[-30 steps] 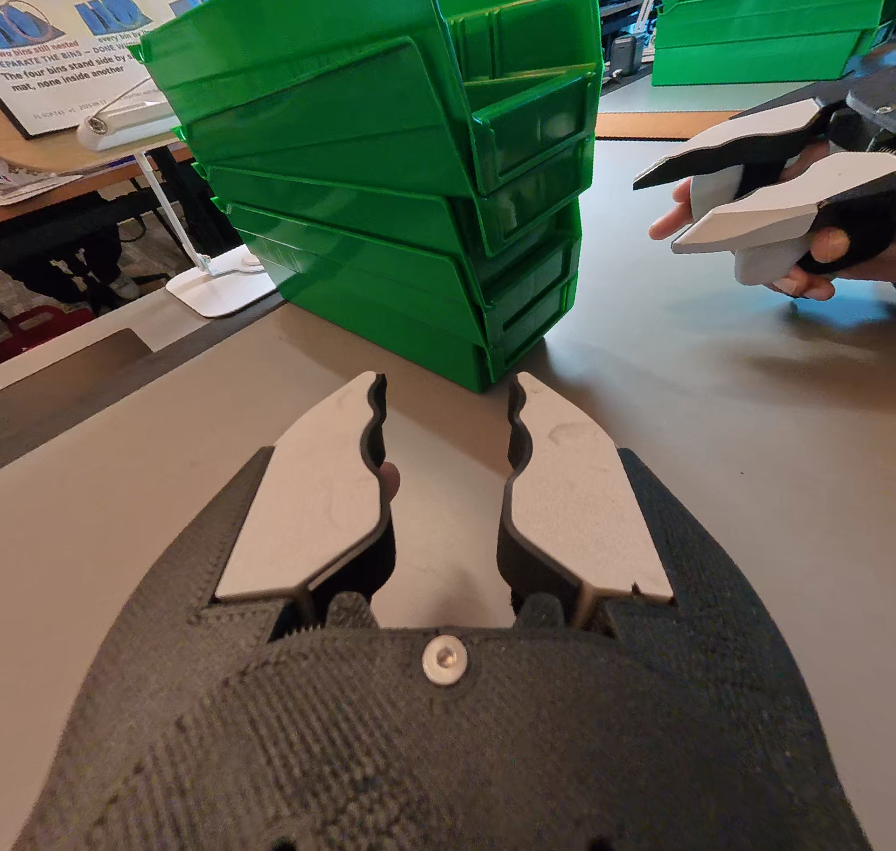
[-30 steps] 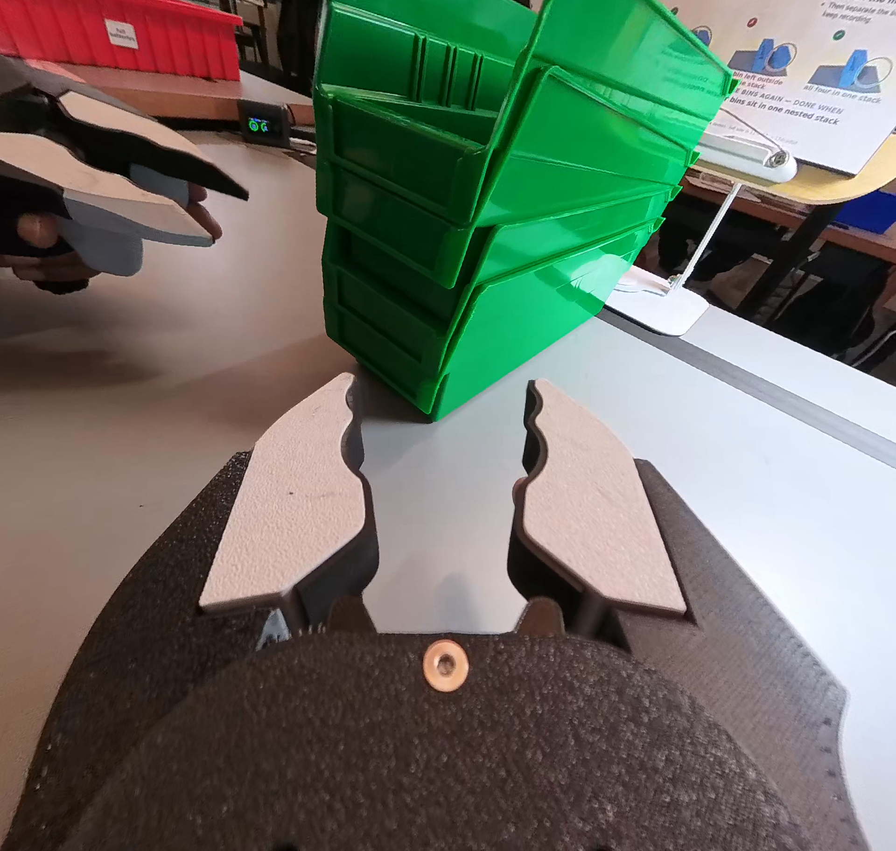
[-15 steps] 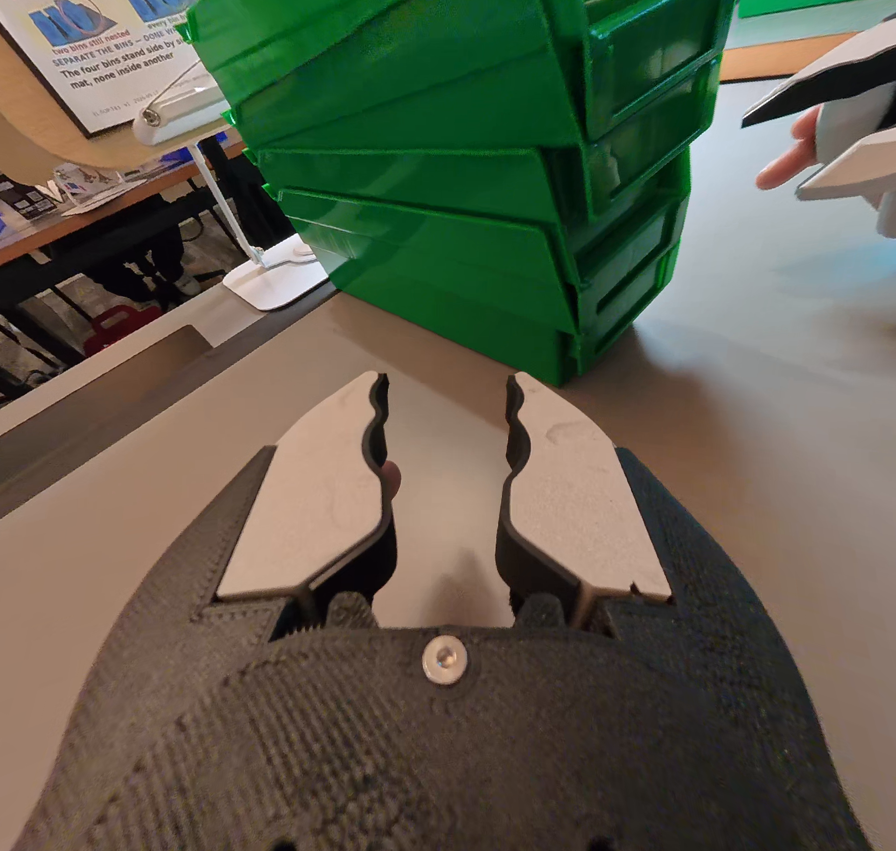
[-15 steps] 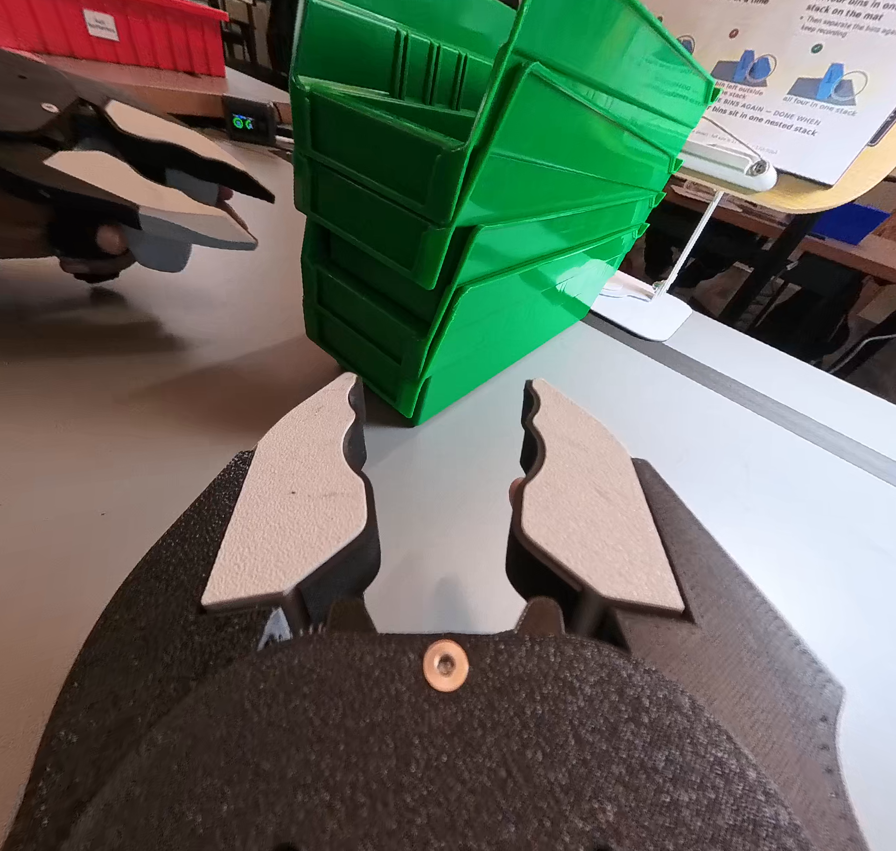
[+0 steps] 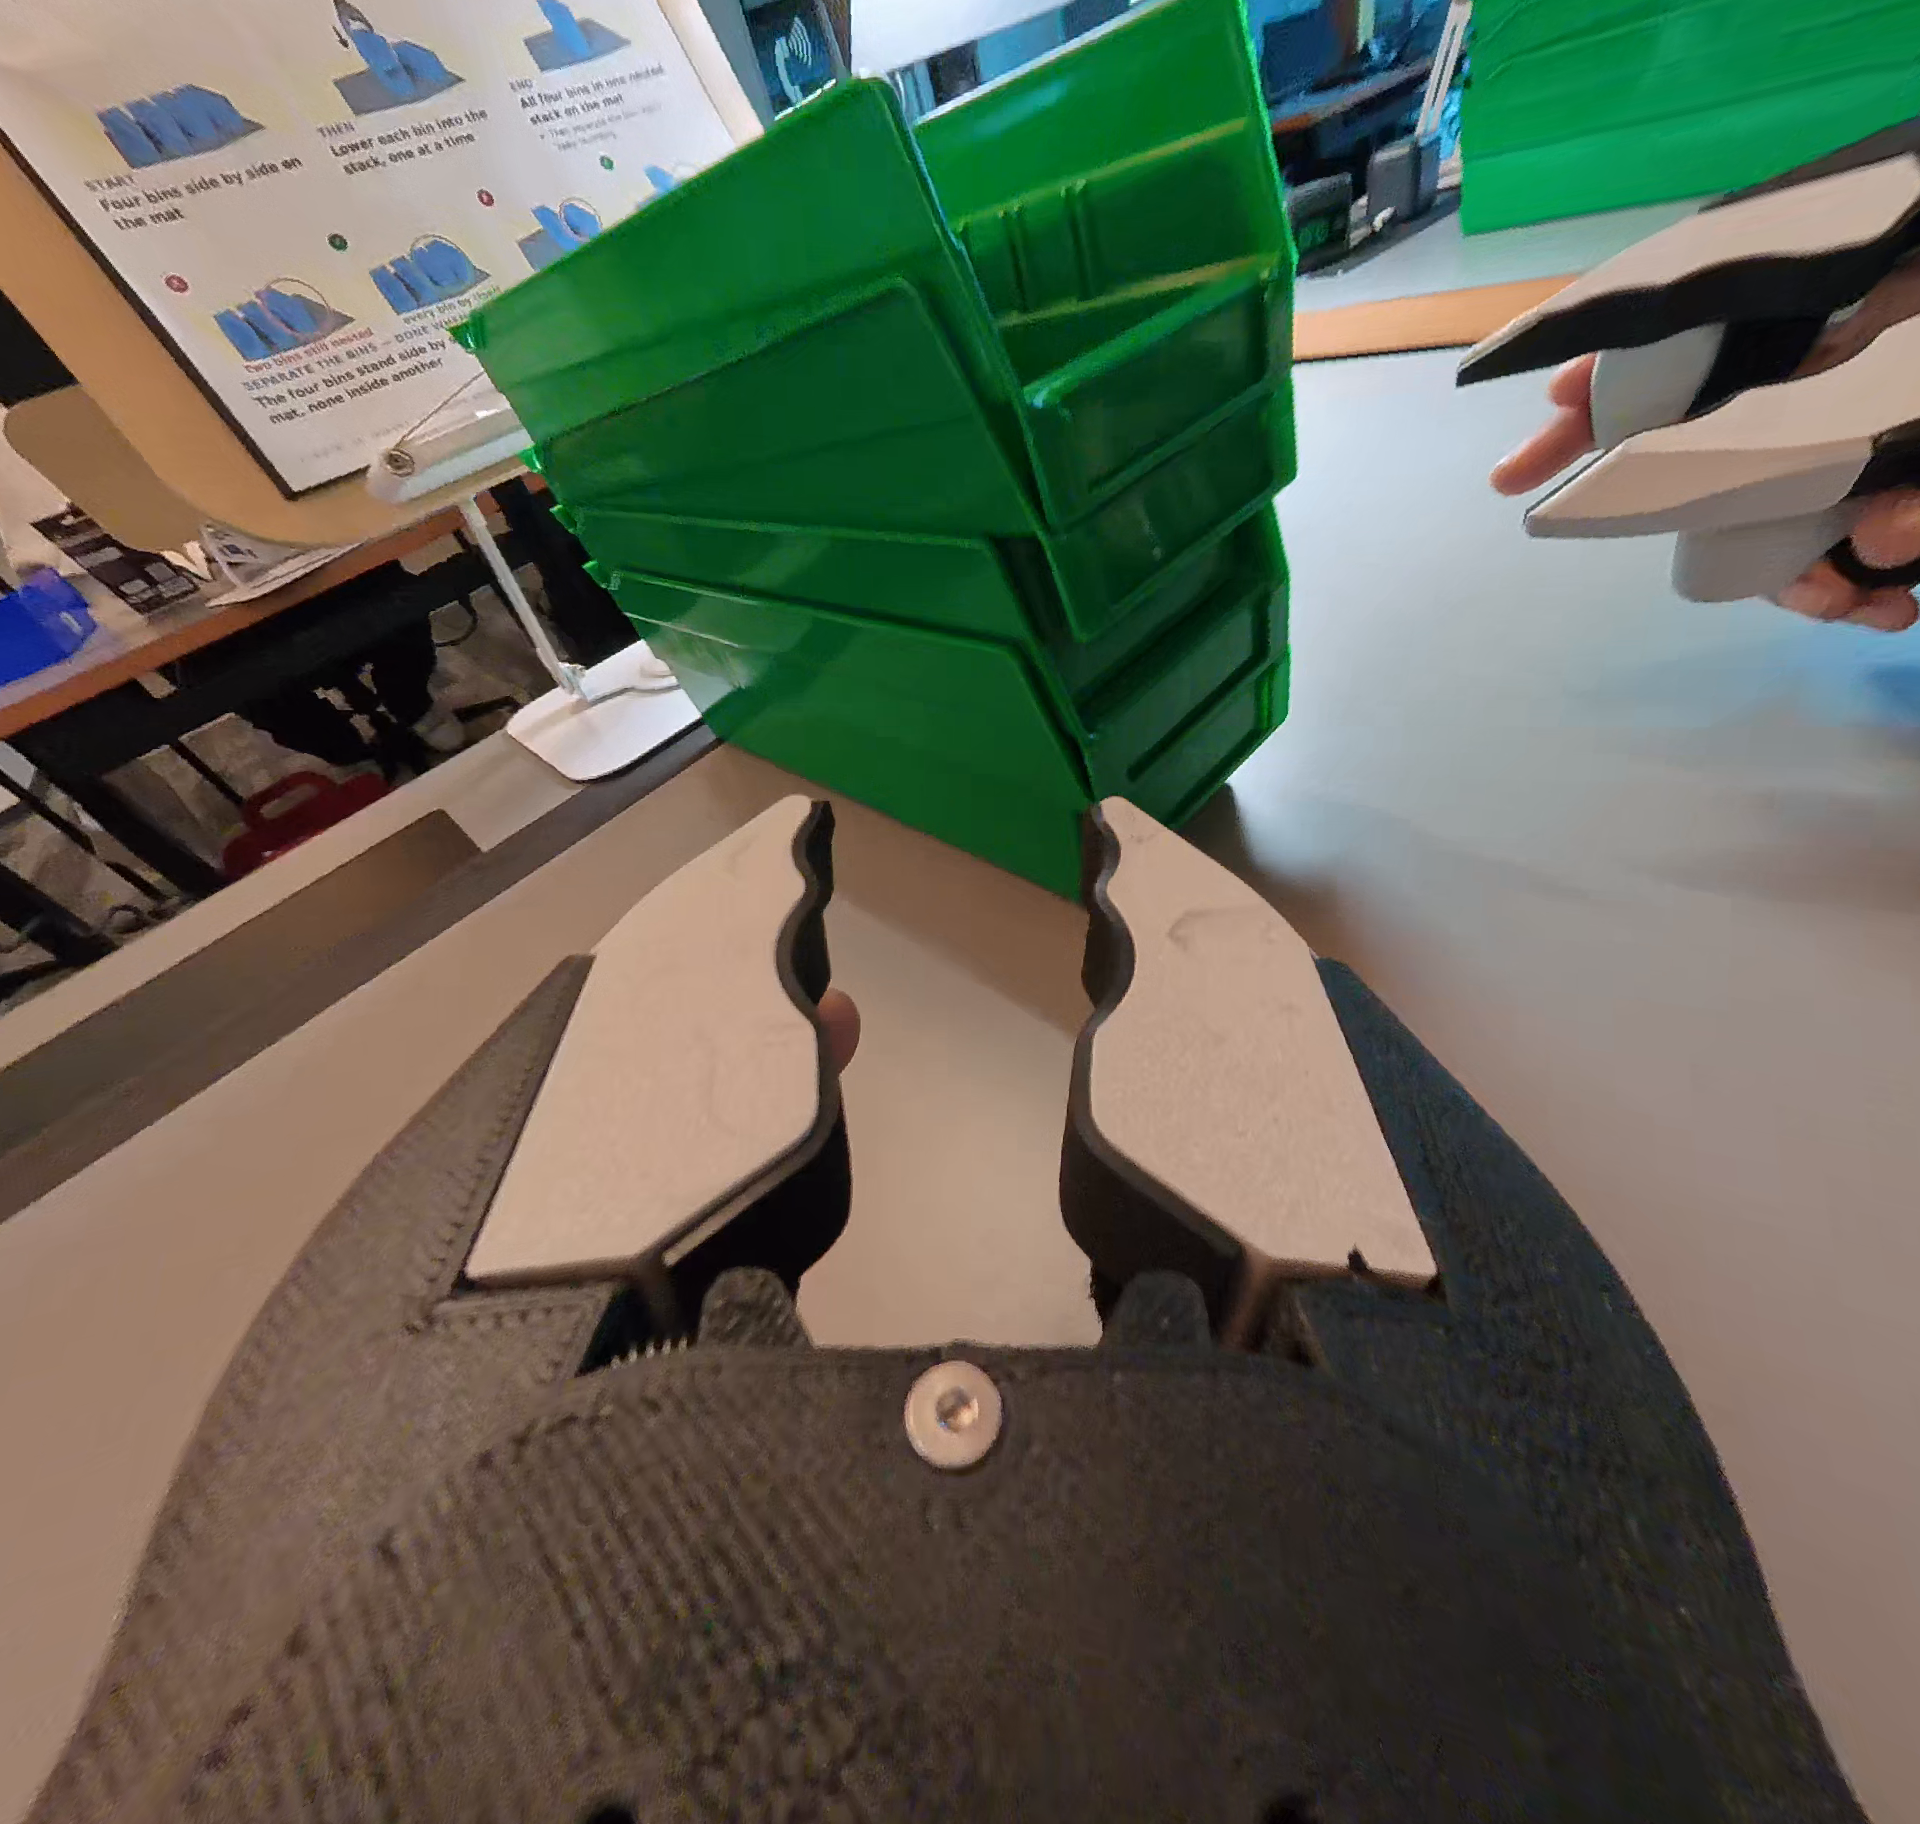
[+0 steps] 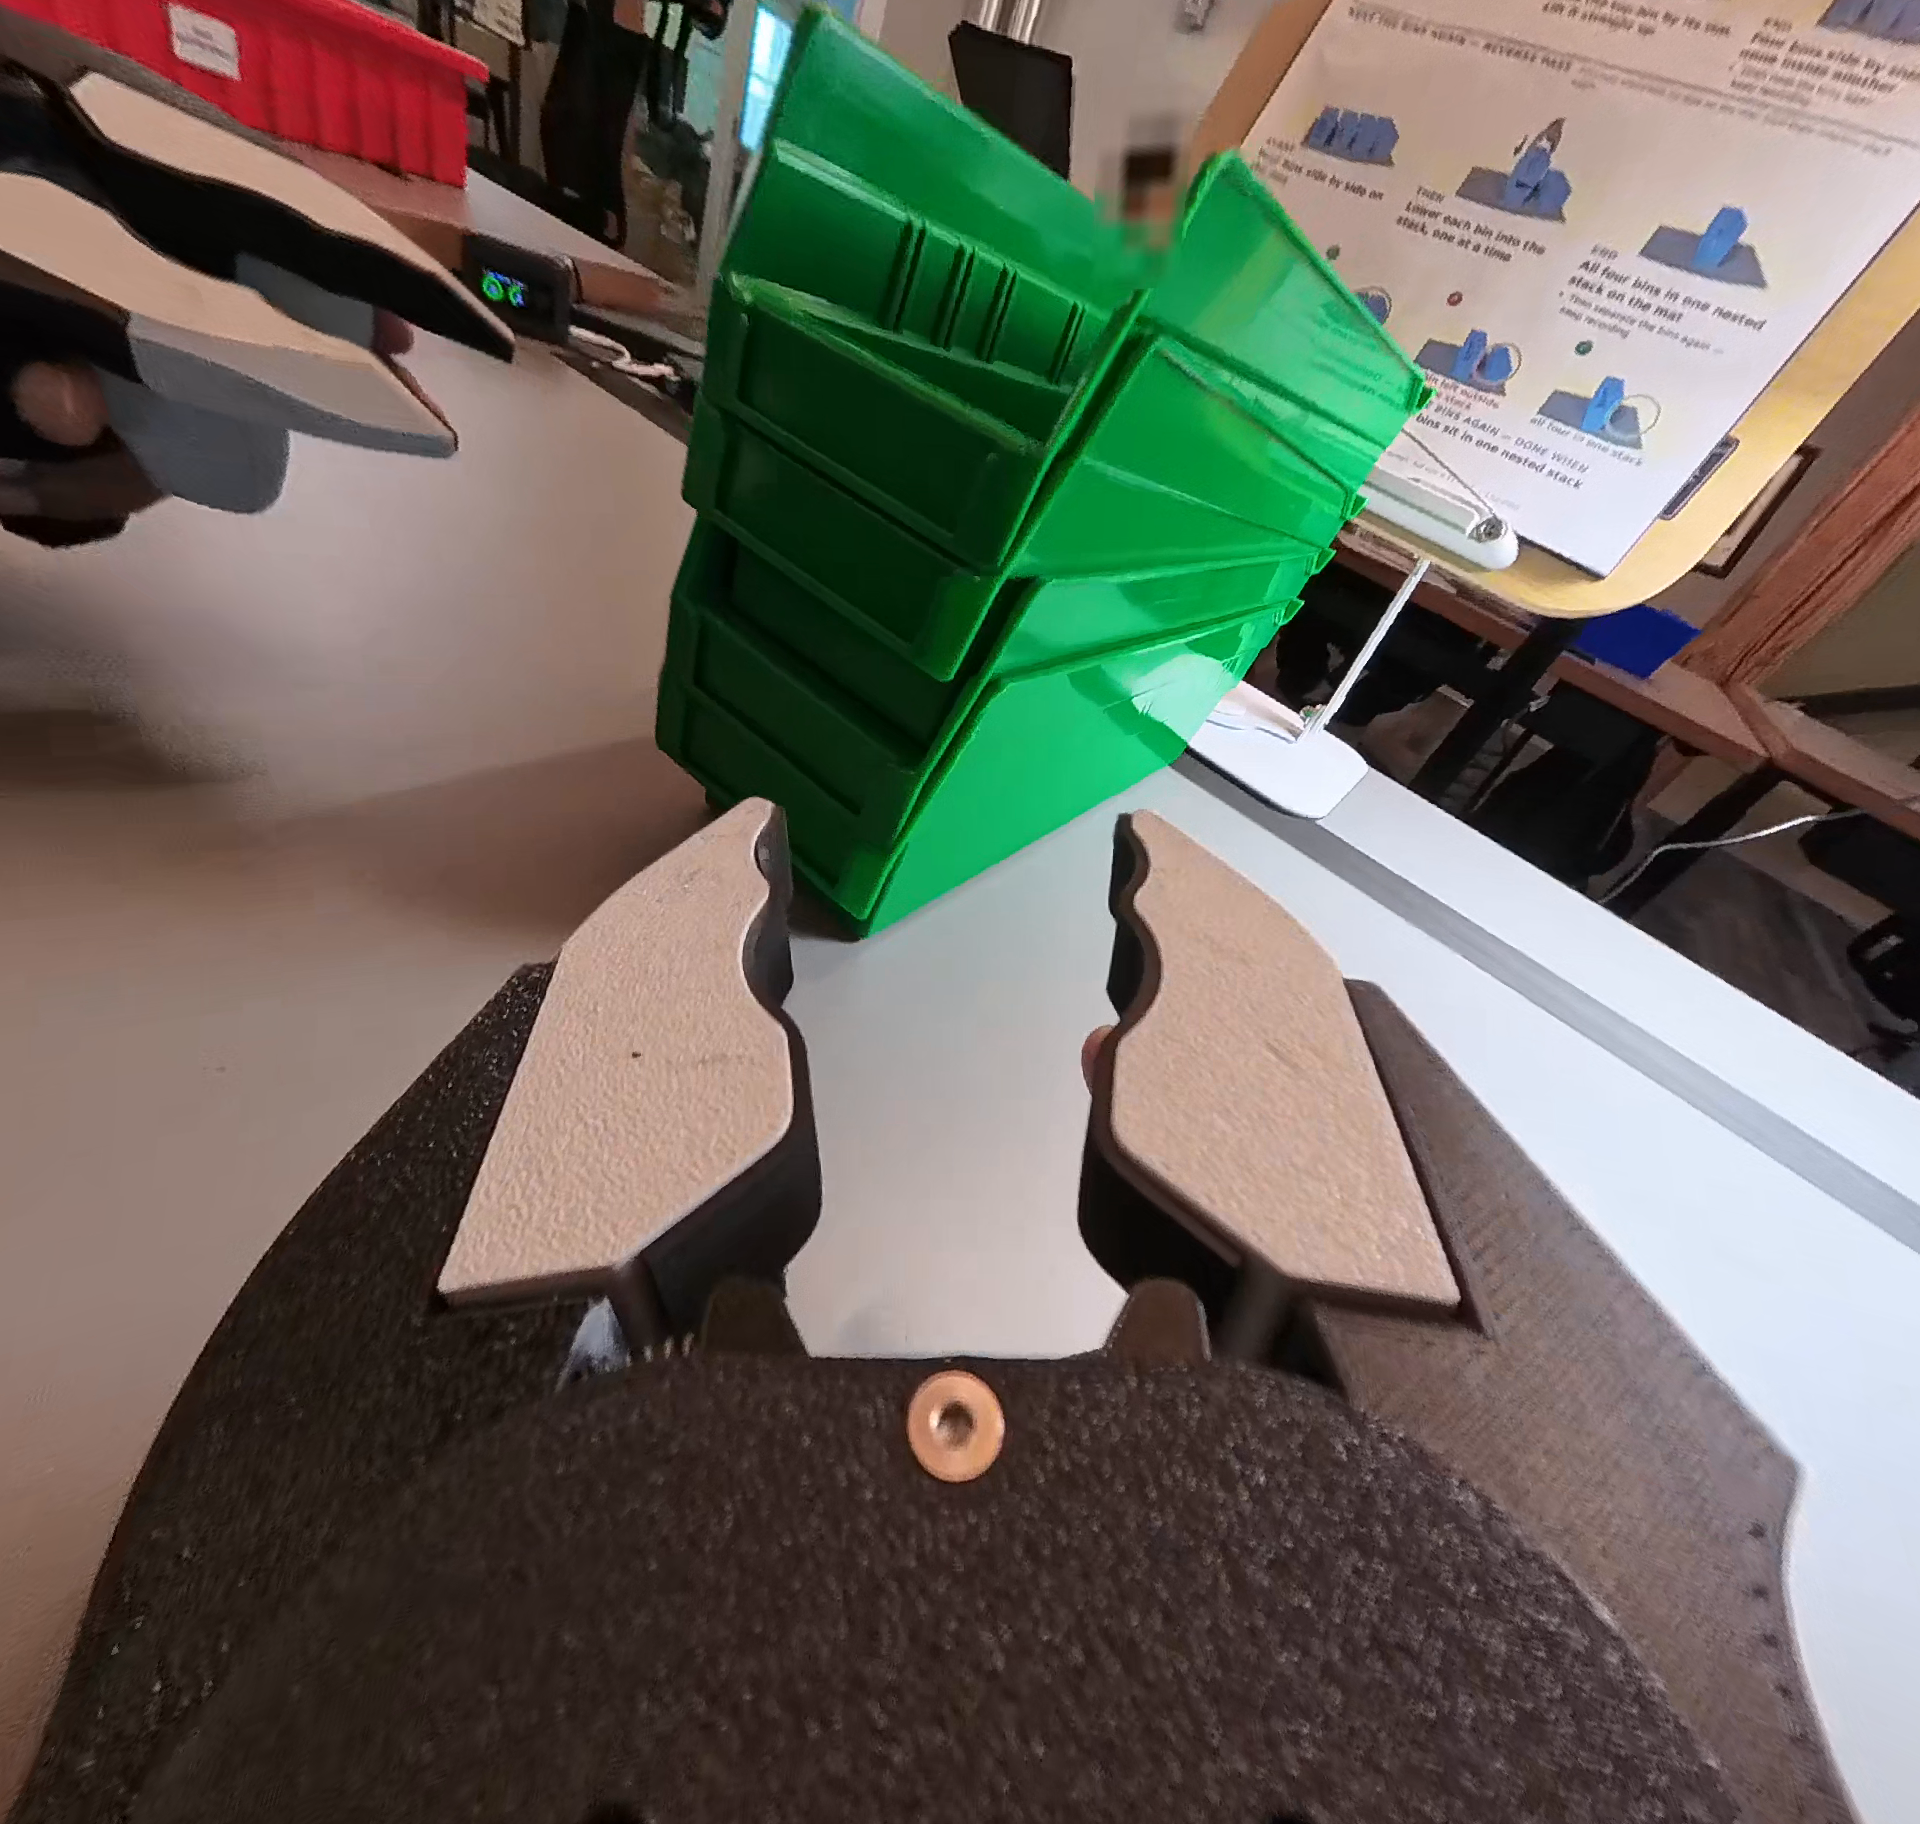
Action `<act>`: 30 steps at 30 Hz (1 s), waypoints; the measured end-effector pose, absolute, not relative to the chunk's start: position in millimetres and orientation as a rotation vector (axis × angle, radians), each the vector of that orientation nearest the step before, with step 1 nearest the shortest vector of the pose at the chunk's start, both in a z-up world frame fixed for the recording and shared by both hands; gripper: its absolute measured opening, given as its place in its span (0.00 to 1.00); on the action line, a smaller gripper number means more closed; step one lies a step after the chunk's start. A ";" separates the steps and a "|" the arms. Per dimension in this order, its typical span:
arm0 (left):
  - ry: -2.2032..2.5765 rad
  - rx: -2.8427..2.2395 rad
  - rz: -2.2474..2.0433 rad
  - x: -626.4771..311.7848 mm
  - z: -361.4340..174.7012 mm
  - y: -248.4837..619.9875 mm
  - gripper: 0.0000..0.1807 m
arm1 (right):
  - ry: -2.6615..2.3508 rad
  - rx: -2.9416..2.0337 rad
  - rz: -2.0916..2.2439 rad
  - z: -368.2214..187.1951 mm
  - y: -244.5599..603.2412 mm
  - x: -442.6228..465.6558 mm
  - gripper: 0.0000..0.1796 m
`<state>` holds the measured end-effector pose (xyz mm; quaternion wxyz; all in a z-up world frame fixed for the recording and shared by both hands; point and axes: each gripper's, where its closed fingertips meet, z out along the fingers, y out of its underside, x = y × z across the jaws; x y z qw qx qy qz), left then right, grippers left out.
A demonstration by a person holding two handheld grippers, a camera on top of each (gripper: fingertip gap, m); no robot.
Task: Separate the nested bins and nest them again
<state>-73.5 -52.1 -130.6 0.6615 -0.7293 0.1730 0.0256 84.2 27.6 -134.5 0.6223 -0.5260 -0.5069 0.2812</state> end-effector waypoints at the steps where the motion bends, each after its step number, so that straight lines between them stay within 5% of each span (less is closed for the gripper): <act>1: 0.381 -1.645 0.032 -71.7 -128.7 -53.1 0.25 | -1.159 -1.198 0.659 -130.1 25.1 84.4 0.32; 13: 0.456 -1.664 -0.106 -42.0 -132.5 -30.0 0.25 | -1.271 -0.994 0.718 -77.3 -10.2 61.1 0.22; 19: 0.457 -1.649 -0.117 -38.6 -116.9 -10.3 0.24 | -1.610 -0.995 0.505 -55.4 -20.3 16.5 0.27; 30: 0.478 -1.712 -0.059 -31.4 -119.1 14.2 0.30 | -2.282 -1.141 -0.136 -114.0 20.6 -16.5 0.25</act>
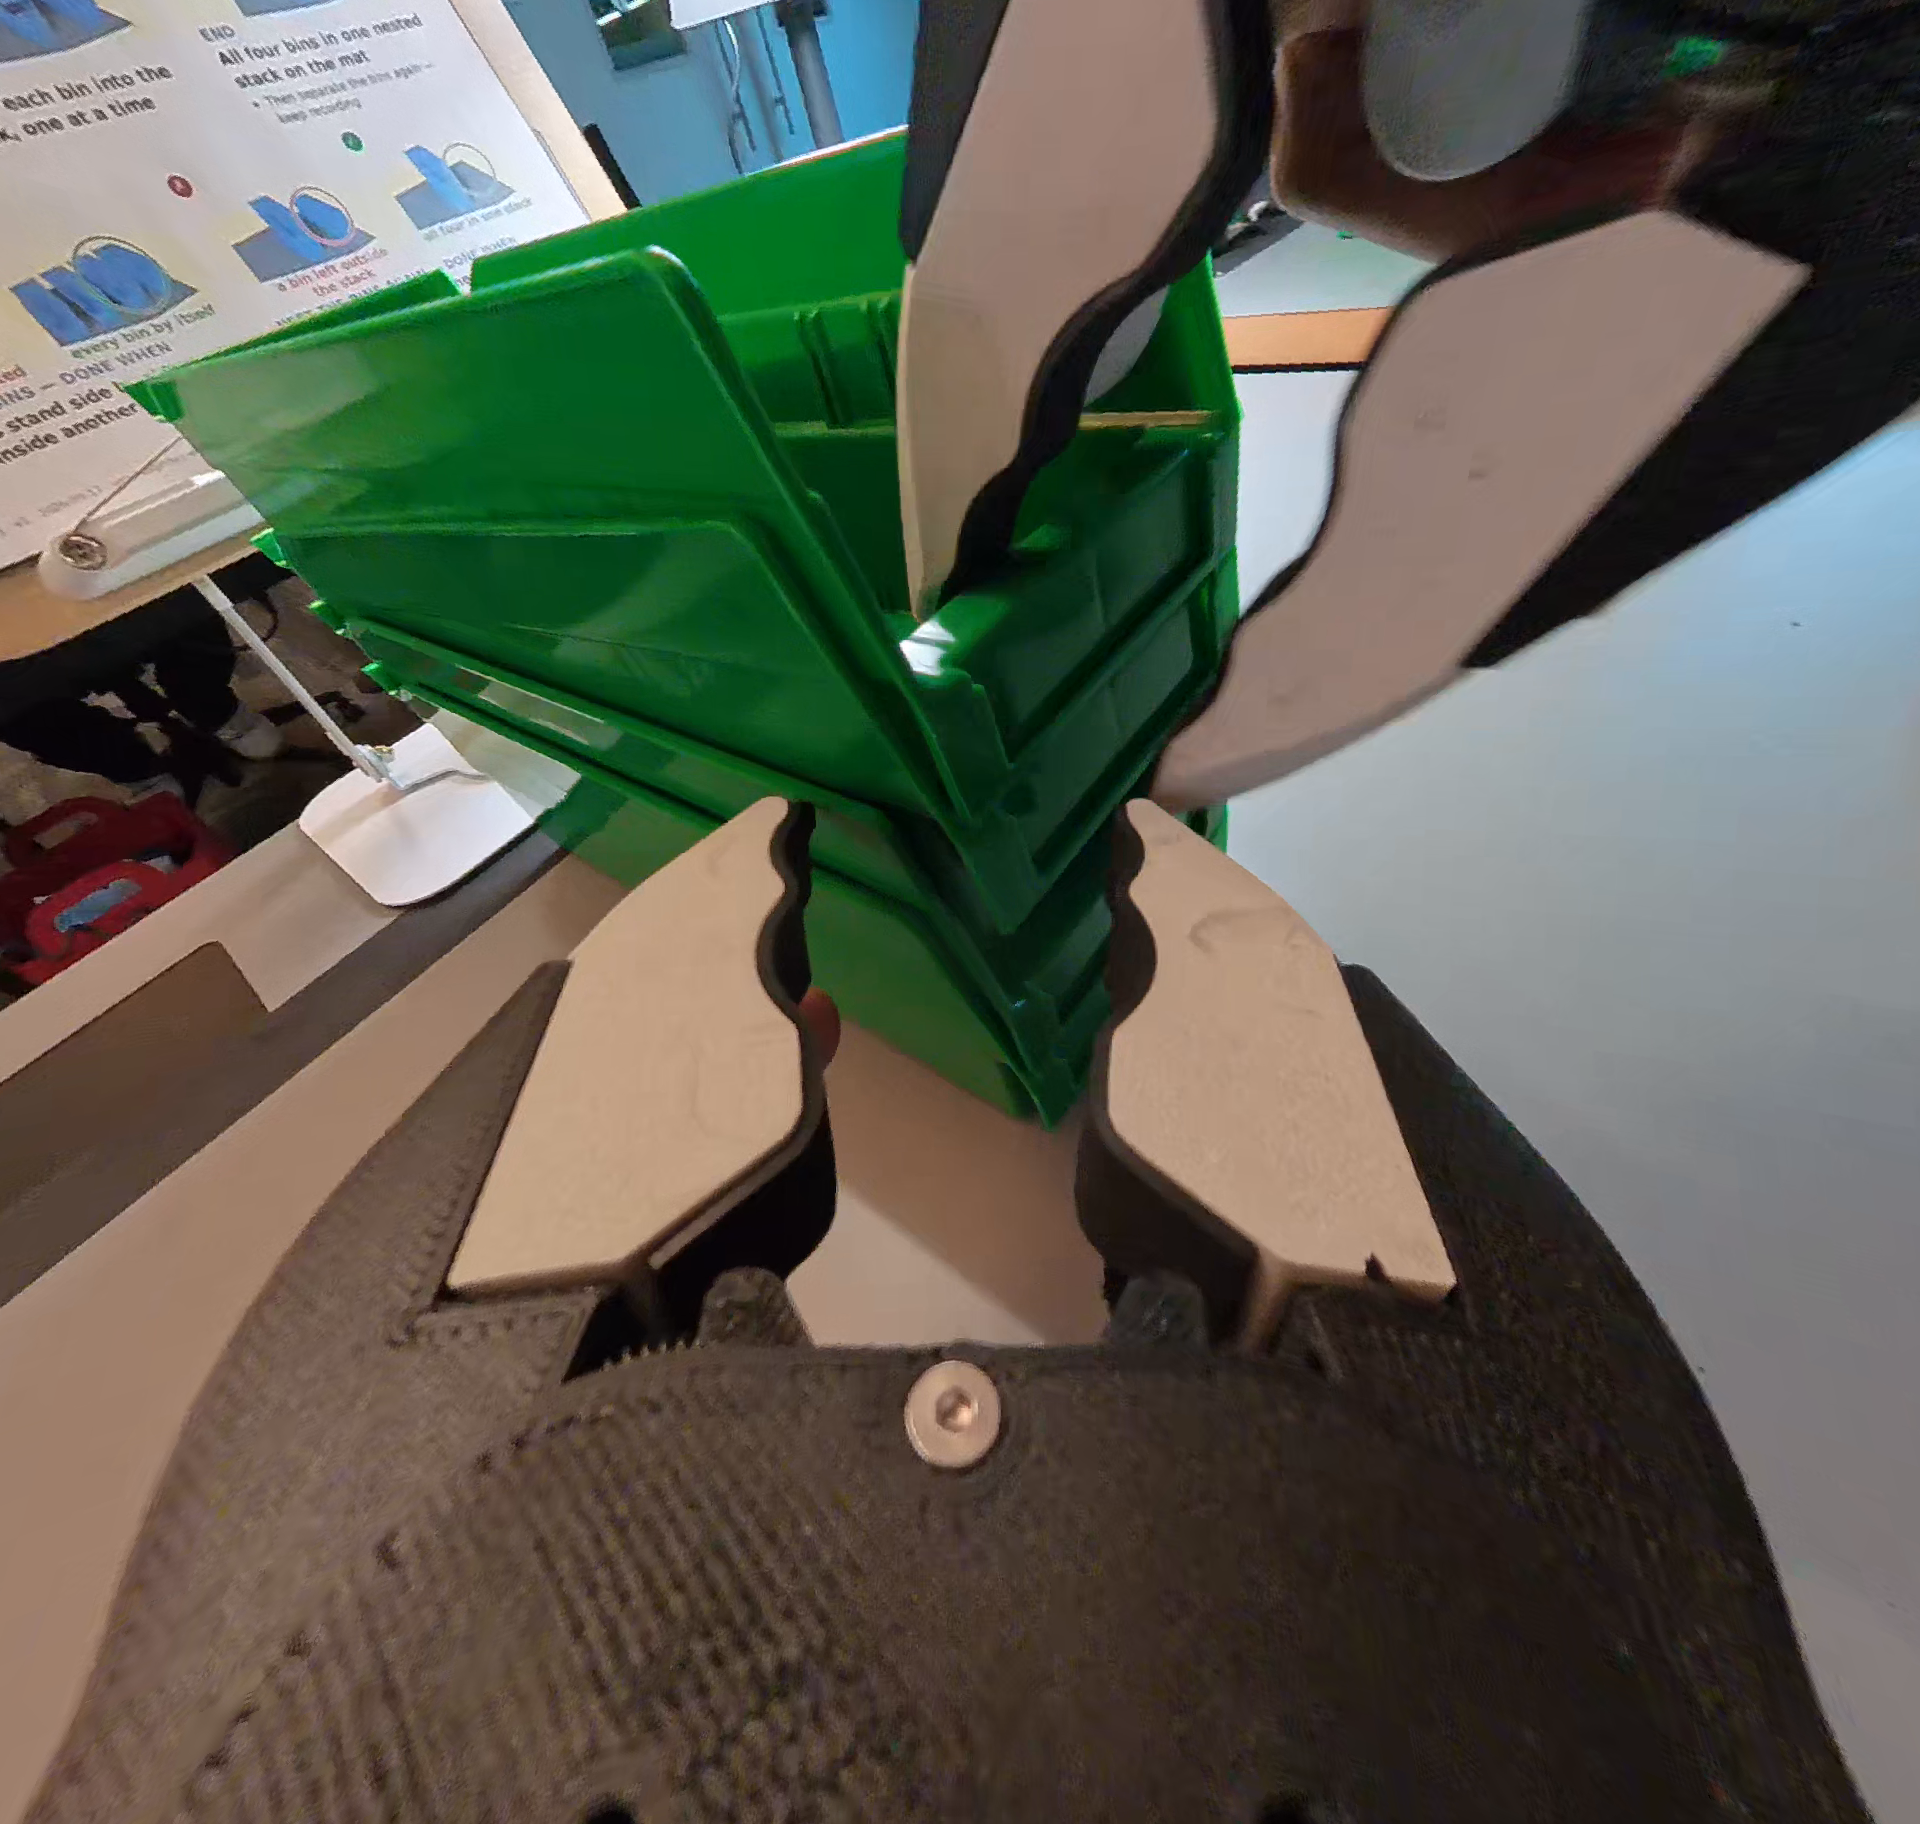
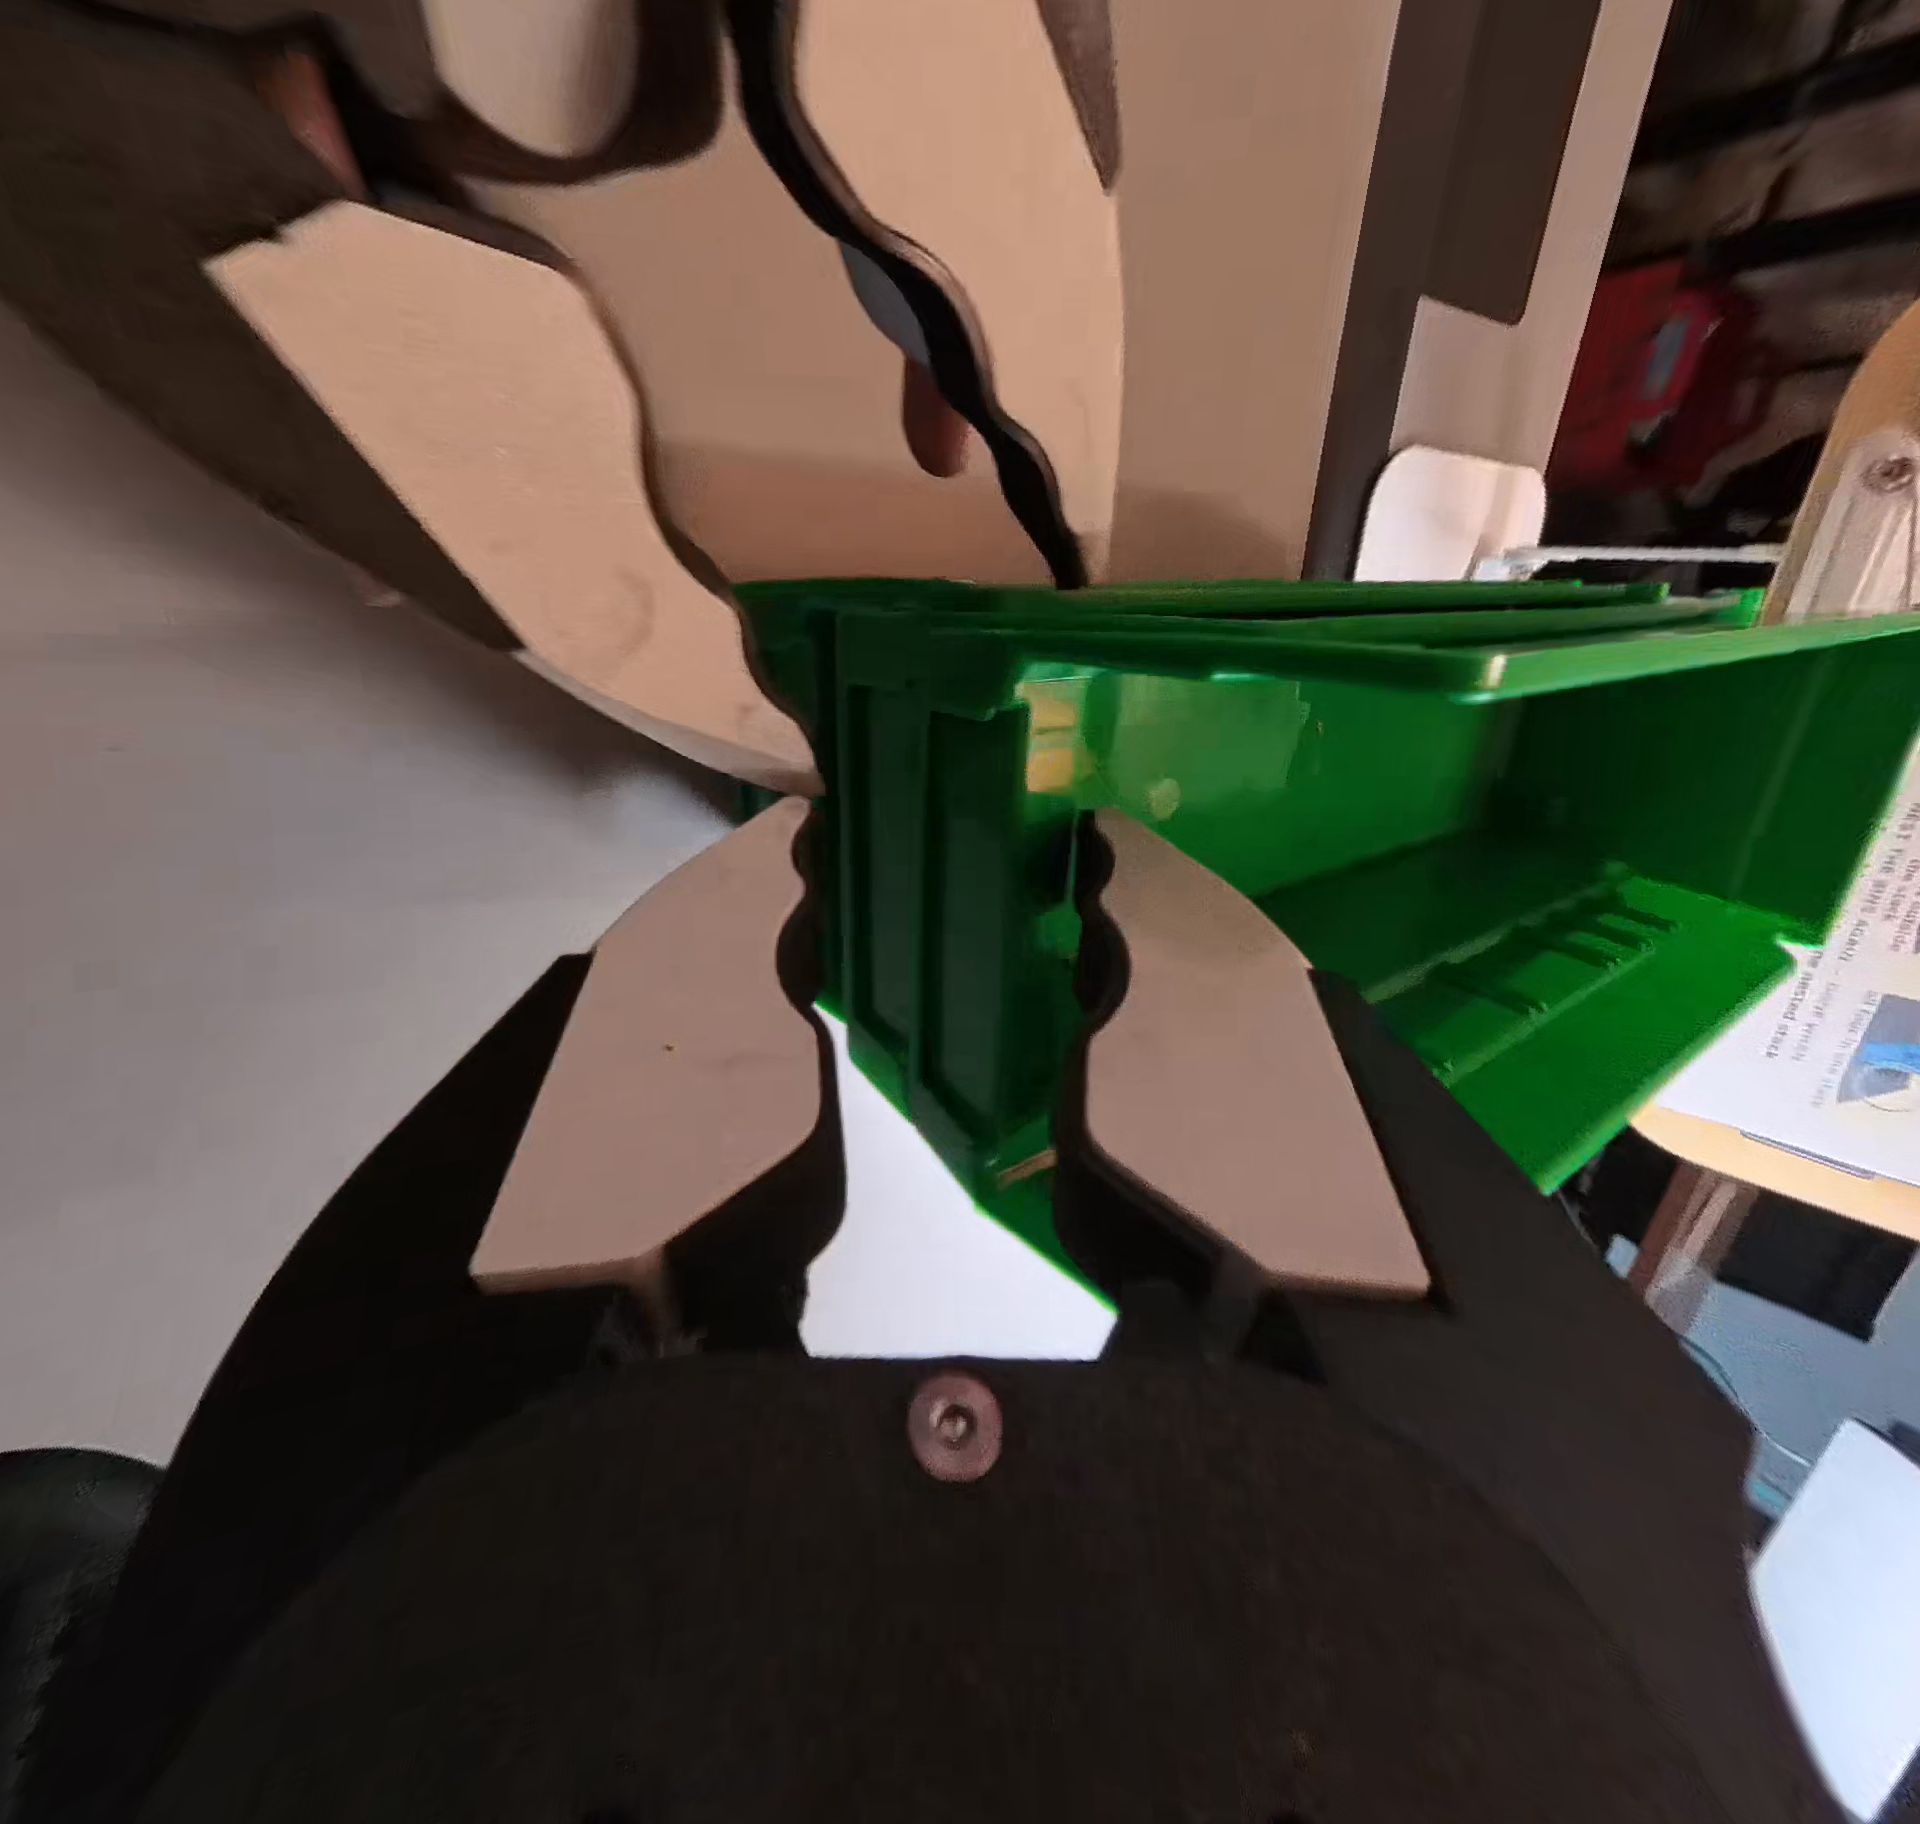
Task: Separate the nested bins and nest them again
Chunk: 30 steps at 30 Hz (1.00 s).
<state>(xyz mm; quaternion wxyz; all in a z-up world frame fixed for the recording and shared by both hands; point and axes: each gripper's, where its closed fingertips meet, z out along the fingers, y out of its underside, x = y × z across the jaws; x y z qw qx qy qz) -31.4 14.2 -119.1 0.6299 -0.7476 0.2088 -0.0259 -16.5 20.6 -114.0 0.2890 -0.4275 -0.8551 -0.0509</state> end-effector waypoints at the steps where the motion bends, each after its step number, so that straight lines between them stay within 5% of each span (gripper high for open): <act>1: 0.474 -1.707 -0.043 -32.9 -119.2 14.4 0.28 | -2.291 -1.154 -0.150 -114.7 24.4 -17.9 0.23; 16: 0.451 -1.661 -0.032 -23.9 -116.3 9.6 0.16 | -2.461 -1.291 -0.004 -100.3 22.9 -8.6 0.14; 30: 0.387 -1.680 0.026 -31.3 -121.4 12.8 0.15 | -2.311 -1.232 0.040 5.2 20.4 1.5 0.16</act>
